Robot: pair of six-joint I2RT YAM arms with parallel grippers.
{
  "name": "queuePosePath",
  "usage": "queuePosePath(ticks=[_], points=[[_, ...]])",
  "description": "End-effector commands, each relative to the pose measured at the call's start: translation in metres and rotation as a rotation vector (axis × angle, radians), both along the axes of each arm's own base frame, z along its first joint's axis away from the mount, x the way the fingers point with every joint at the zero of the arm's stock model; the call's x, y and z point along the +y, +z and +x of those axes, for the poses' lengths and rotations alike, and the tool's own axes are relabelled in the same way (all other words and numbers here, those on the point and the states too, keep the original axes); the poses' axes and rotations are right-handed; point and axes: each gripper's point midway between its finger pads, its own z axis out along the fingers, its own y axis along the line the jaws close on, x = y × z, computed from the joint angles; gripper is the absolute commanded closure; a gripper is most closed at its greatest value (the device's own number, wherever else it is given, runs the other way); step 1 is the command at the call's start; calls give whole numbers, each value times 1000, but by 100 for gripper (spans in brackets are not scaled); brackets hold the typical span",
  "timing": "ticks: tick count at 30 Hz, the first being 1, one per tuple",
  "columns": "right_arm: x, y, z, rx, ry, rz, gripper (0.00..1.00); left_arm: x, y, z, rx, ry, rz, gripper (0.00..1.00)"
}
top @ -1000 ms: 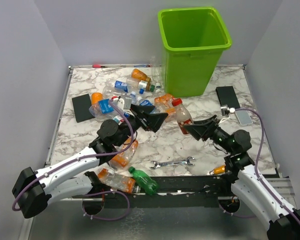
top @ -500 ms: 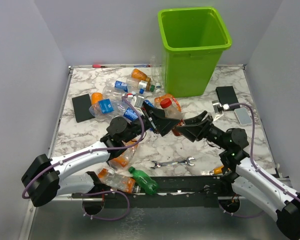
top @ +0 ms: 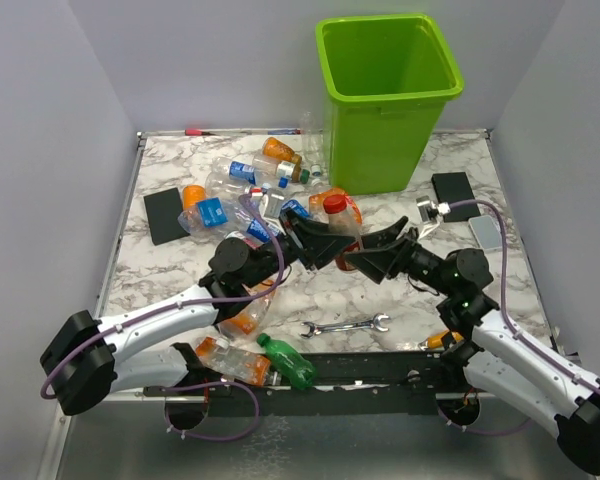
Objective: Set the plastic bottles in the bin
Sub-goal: Pick up the plastic bottle at the center of the board.
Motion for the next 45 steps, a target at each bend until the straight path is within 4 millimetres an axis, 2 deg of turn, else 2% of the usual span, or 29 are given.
queuePosePath(ticks=[1, 5, 9, 11, 14, 18, 21, 23, 28, 33, 38, 45], points=[[-4, 18, 0, -21, -35, -89, 13, 17, 11, -4, -97, 46, -12, 74], [-19, 38, -11, -84, -73, -217, 8, 32, 11, -1, -158, 120, 60, 80], [-31, 65, -16, -129, -102, -316, 7, 36, 6, -2, -259, 130, 217, 87], [-33, 83, -12, -142, -124, -344, 7, 32, 4, -6, -331, 94, 312, 93], [-28, 103, -2, -142, -126, -365, 9, 27, -11, -8, -421, 23, 496, 99], [-16, 122, 14, -140, -121, -357, 12, 31, -28, 11, -505, 68, 668, 100], [-12, 119, 35, -100, -165, -392, 15, 38, -39, 24, -514, 149, 701, 100], [-9, 112, 46, -66, -182, -420, 16, 40, -45, 25, -509, 170, 689, 100], [9, 98, 54, -32, -171, -478, 15, 35, -66, 23, -465, 139, 682, 100], [26, 71, 57, 9, -182, -578, 14, 32, -64, 21, -451, 126, 665, 100], [38, 54, 55, 28, -189, -615, 15, 33, -63, 19, -431, 127, 641, 100], [35, 28, 64, 101, -251, -639, 22, 34, -61, 18, -432, 135, 618, 100]])
